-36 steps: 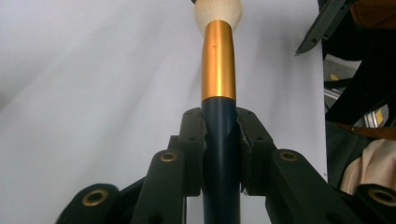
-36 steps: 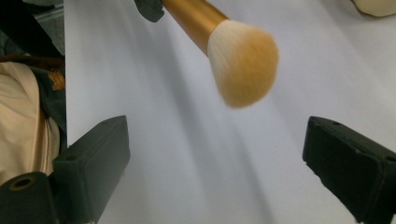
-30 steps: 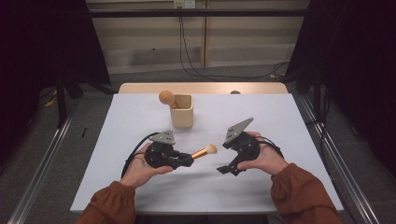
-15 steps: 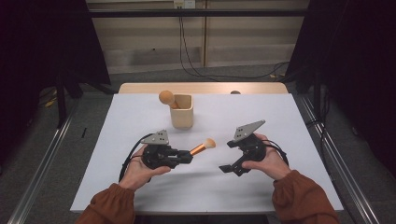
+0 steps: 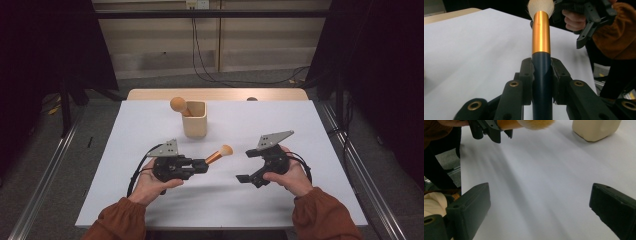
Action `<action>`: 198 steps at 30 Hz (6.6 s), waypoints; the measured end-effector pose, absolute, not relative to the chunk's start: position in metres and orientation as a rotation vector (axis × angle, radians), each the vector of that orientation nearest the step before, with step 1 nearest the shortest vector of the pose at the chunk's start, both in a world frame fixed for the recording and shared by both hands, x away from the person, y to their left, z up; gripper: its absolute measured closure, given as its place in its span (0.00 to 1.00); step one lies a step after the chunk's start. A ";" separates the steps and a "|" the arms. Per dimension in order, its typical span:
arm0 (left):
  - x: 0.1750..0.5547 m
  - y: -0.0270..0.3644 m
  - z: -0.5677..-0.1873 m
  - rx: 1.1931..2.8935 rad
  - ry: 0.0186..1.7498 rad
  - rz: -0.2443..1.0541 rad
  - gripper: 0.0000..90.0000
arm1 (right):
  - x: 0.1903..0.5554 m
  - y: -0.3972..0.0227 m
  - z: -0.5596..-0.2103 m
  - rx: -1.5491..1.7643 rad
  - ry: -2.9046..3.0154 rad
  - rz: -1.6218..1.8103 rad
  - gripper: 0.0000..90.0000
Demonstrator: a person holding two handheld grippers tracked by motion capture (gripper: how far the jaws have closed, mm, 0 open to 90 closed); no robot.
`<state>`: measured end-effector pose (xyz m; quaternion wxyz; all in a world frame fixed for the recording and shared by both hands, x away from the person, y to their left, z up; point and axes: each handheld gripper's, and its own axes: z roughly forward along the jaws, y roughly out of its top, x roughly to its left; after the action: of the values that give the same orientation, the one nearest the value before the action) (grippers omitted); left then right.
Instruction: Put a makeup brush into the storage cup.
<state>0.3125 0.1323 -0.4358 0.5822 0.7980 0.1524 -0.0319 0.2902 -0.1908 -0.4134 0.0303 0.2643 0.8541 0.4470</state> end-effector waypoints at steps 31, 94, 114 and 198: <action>0.298 0.125 -0.429 1.757 0.306 -0.109 0.83 | 0.274 -0.189 -0.420 0.817 2.381 1.725 0.02; 0.306 0.115 -0.441 1.779 0.319 -0.133 0.68 | 0.291 -0.167 -0.418 0.799 2.411 2.059 0.82; 0.306 0.125 -0.438 1.789 0.413 -0.069 0.31 | 0.292 -0.176 -0.414 0.839 2.448 1.948 0.82; 0.303 0.076 -0.433 1.913 0.409 0.043 0.23 | 0.329 -0.143 -0.349 0.748 2.982 1.217 0.82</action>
<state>0.3032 0.0760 -0.4332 0.5583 0.8112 0.1732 0.0183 0.3287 -0.1429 -0.3494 -0.0822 0.2256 0.8988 0.3667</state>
